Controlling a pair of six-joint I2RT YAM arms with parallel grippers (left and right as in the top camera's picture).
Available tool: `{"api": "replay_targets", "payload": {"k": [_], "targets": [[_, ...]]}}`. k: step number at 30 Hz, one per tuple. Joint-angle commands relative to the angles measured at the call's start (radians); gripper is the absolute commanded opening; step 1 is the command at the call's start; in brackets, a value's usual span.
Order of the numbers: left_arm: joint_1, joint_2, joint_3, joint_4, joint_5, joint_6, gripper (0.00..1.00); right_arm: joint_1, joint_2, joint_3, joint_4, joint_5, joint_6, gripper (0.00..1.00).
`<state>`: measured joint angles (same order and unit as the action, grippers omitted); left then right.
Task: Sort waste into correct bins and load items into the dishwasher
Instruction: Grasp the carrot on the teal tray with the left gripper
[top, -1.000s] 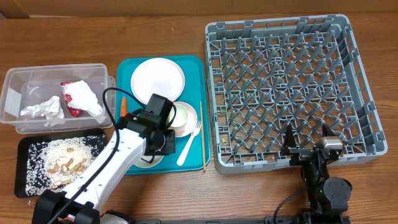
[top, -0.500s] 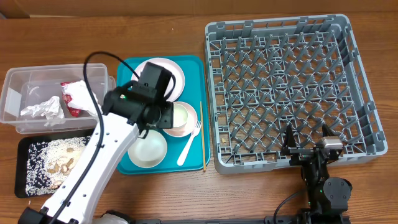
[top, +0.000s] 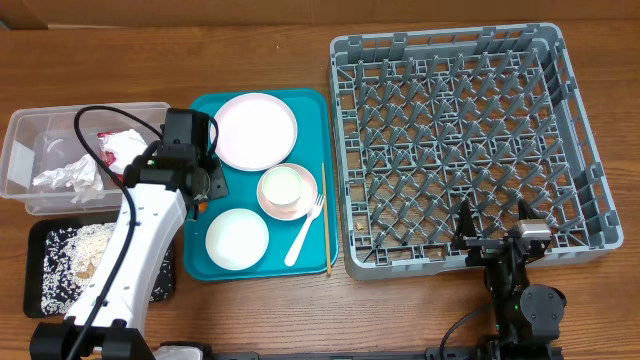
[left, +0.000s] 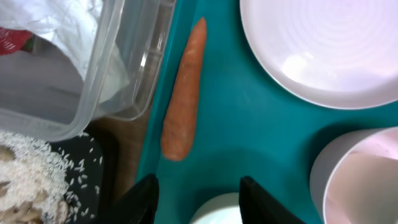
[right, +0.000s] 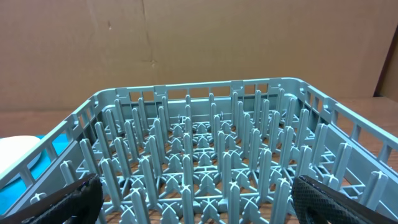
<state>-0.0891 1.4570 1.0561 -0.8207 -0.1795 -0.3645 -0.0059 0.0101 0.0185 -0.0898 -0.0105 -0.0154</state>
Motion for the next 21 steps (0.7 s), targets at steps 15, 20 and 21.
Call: {"api": "replay_targets", "payload": {"k": [15,20,21], "targets": [[0.004,0.14,-0.212,0.359,-0.113,-0.025,0.37,-0.003,-0.007,-0.011,0.005,0.009,-0.004,1.0],[0.004,0.177,-0.212,0.397,-0.121,-0.024,0.4,-0.003,-0.007,-0.011,0.005,0.01,-0.004,1.0],[0.004,0.177,-0.212,0.402,-0.124,-0.025,0.41,-0.003,-0.007,-0.011,0.005,0.009,-0.004,1.0]]}}
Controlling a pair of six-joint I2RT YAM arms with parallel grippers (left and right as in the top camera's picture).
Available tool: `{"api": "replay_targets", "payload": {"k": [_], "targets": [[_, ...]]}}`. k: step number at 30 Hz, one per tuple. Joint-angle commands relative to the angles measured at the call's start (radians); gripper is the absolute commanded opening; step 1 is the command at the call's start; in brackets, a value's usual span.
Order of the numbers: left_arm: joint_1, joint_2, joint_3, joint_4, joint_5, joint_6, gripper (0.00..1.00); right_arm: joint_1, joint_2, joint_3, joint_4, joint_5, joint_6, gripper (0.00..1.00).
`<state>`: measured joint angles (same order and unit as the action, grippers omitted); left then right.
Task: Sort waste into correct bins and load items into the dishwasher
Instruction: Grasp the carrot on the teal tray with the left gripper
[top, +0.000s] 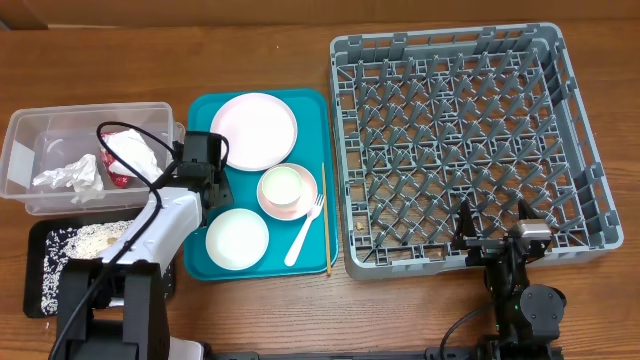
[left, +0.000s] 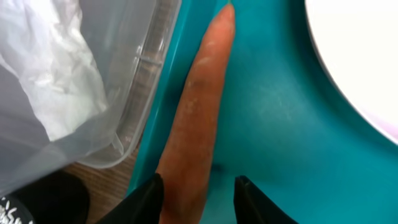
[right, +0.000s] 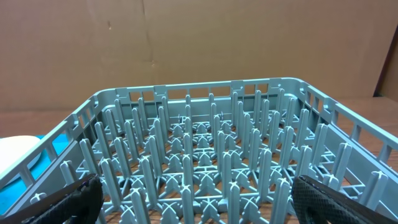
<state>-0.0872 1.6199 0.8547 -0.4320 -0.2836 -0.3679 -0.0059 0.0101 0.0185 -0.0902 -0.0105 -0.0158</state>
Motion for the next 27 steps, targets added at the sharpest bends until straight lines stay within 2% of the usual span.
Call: {"api": "replay_targets", "payload": {"k": [1,14,15,17,18,27], "targets": [[0.002,0.014,-0.011,0.02,-0.029,-0.021,0.41,-0.003,-0.007,-0.011,0.006,0.01,-0.003,1.0],[0.002,0.08,-0.011,0.053,-0.05,-0.021,0.4,-0.003,-0.007,-0.011,0.006,0.01,-0.003,1.0],[0.002,0.081,-0.011,0.053,-0.05,-0.021,0.34,-0.003,-0.007,-0.011,0.006,0.01,-0.003,1.0],[0.002,0.08,-0.01,0.055,-0.049,-0.021,0.1,-0.003,-0.007,-0.011,0.006,0.01,-0.003,1.0],[0.002,0.08,-0.01,0.054,-0.049,-0.021,0.04,-0.003,-0.007,-0.011,0.006,0.01,-0.003,1.0],[0.001,-0.008,0.069,-0.042,-0.025,-0.021,0.04,-0.003,-0.007,-0.011,0.006,0.01,-0.003,1.0]]}}
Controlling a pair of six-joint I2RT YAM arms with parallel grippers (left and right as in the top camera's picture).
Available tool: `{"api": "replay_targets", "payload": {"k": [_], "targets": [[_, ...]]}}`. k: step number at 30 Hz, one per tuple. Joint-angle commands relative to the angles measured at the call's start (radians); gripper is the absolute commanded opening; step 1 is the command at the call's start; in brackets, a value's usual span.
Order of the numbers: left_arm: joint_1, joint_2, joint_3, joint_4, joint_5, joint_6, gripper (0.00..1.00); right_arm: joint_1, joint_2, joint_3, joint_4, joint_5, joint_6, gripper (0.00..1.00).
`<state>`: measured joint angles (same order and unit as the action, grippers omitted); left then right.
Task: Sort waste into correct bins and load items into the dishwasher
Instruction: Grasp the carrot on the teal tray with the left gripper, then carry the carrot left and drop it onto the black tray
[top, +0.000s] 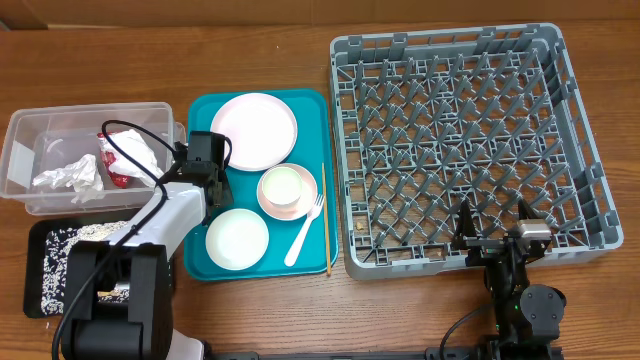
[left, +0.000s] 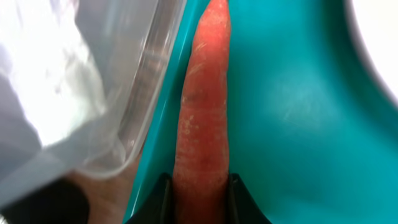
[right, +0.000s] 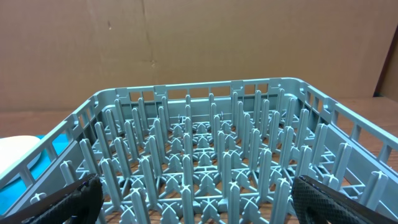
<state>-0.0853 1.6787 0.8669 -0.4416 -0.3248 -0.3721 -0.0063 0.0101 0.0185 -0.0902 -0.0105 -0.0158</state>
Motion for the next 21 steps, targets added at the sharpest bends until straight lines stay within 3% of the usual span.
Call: {"api": "replay_targets", "payload": {"k": [1,8,13,16,21], "targets": [[-0.002,-0.087,0.074,-0.053,0.037,-0.016,0.04,-0.003,-0.007,-0.011,0.006,0.01,-0.003,1.0],[-0.001,-0.272,0.222,-0.254,0.22,0.002,0.04,-0.003,-0.007,-0.011,0.006,0.01,-0.003,1.0],[0.003,-0.37,0.241,-0.375,0.209,-0.062,0.04,-0.003,-0.007,-0.011,0.006,0.01,-0.003,1.0],[0.015,-0.44,0.241,-0.474,0.06,-0.208,0.04,-0.002,-0.007,-0.011,0.006,0.01,-0.003,1.0],[0.079,-0.534,0.24,-0.726,-0.332,-0.601,0.04,-0.003,-0.007,-0.011,0.006,0.009,-0.003,1.0]]}}
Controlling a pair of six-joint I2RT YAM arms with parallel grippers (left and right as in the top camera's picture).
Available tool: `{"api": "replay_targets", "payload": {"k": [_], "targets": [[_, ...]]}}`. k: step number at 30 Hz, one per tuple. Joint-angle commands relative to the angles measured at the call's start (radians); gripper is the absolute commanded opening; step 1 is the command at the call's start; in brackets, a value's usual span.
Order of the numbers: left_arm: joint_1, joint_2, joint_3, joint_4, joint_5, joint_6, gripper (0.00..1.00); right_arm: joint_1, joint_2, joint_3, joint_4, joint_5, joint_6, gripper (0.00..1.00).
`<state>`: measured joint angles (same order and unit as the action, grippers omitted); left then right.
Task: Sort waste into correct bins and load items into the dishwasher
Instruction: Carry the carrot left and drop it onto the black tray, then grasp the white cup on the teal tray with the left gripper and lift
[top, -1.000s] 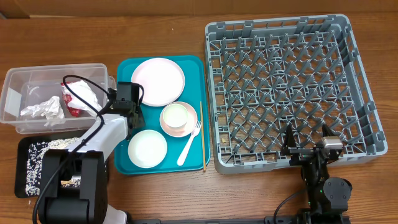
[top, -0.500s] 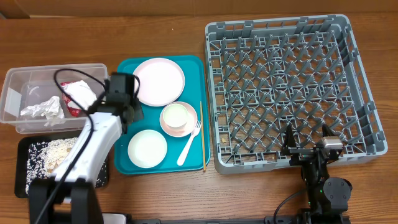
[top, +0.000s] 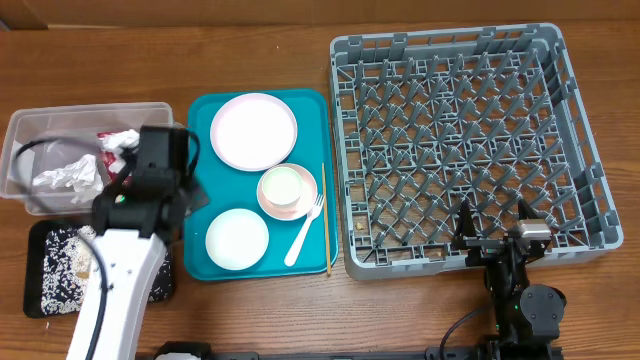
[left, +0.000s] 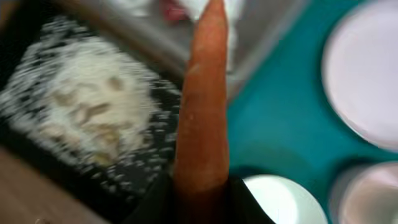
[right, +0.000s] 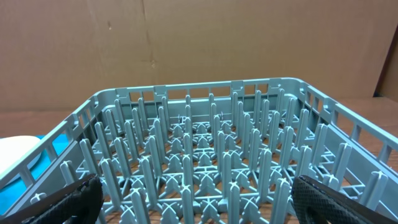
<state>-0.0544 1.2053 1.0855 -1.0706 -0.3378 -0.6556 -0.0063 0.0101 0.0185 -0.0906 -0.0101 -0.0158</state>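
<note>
An orange carrot (left: 202, 112) stands between the fingers of my left gripper (left: 199, 202), which is shut on its thick end. It hangs in the air over the left edge of the teal tray (left: 273, 124), beside the black tray of rice (left: 81, 118) and the clear bin (left: 273, 25). In the overhead view the left arm's head (top: 155, 165) hides the carrot. My right gripper (right: 199, 193) is open at the near edge of the grey dish rack (top: 470, 140) and holds nothing.
The teal tray (top: 200, 250) carries a large pink plate (top: 254, 131), a bowl (top: 283, 190), a small plate (top: 237, 238), a fork (top: 305, 230) and a chopstick (top: 324, 215). The clear bin (top: 30, 135) holds crumpled paper and a red wrapper. The black tray (top: 40, 285) lies in front of it.
The carrot lay on the teal tray's left edge with my left fingers tight against it. Now it is off the tray and further left, near the rice tray. The right arm is unchanged.
My left gripper was open above the carrot lying along the teal tray's left edge. Then its fingers were low on either side of the carrot, then pressed against it. Now the carrot is held up, beside the rice tray and the clear bin.
</note>
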Motion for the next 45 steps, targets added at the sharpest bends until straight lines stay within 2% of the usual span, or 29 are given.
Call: {"api": "replay_targets", "payload": {"k": [1,6,9,15,19,21,25,28,34,37,39,42,43,45], "targets": [[0.068,-0.066,0.021,-0.127,-0.357,-0.363,0.04,-0.003,-0.007,-0.011,0.006,0.009,-0.003,1.0],[0.211,-0.066,-0.058,-0.101,-0.357,-0.471,0.04,-0.002,-0.007,-0.011,0.006,0.009,-0.003,1.0],[0.289,-0.066,-0.123,-0.024,-0.336,-0.47,0.04,-0.003,-0.007,-0.011,0.006,0.009,-0.003,1.0],[0.47,-0.058,-0.253,0.149,-0.154,-0.439,0.07,-0.002,-0.007,-0.011,0.006,0.009,-0.003,1.0],[0.505,-0.014,-0.29,0.186,-0.143,-0.421,0.12,-0.003,-0.007,-0.011,0.006,0.009,-0.003,1.0],[0.505,0.022,-0.294,0.188,-0.143,-0.422,0.2,-0.002,-0.007,-0.011,0.006,0.009,-0.003,1.0],[0.505,0.076,-0.294,0.189,-0.143,-0.421,0.5,-0.002,-0.007,-0.011,0.006,0.009,-0.003,1.0],[0.505,0.075,-0.29,0.189,-0.144,-0.41,0.58,-0.003,-0.007,-0.011,0.006,0.009,-0.003,1.0],[0.502,0.064,-0.204,0.15,-0.125,-0.289,0.62,-0.003,-0.007,-0.011,0.006,0.009,-0.003,1.0],[0.478,0.048,-0.09,0.1,-0.065,-0.194,0.59,-0.003,-0.007,-0.011,0.006,0.009,-0.003,1.0],[0.452,0.042,-0.027,0.104,0.051,-0.063,0.59,-0.003,-0.007,-0.011,0.006,0.009,-0.003,1.0],[0.374,0.042,0.06,0.171,0.429,0.232,0.64,-0.003,-0.007,-0.011,0.006,0.009,-0.003,1.0],[0.334,0.042,0.064,0.214,0.555,0.28,0.62,-0.003,-0.007,-0.011,0.006,0.009,-0.003,1.0],[0.264,0.047,0.064,0.259,0.622,0.282,0.5,-0.003,-0.007,-0.011,0.006,0.009,-0.003,1.0]]}}
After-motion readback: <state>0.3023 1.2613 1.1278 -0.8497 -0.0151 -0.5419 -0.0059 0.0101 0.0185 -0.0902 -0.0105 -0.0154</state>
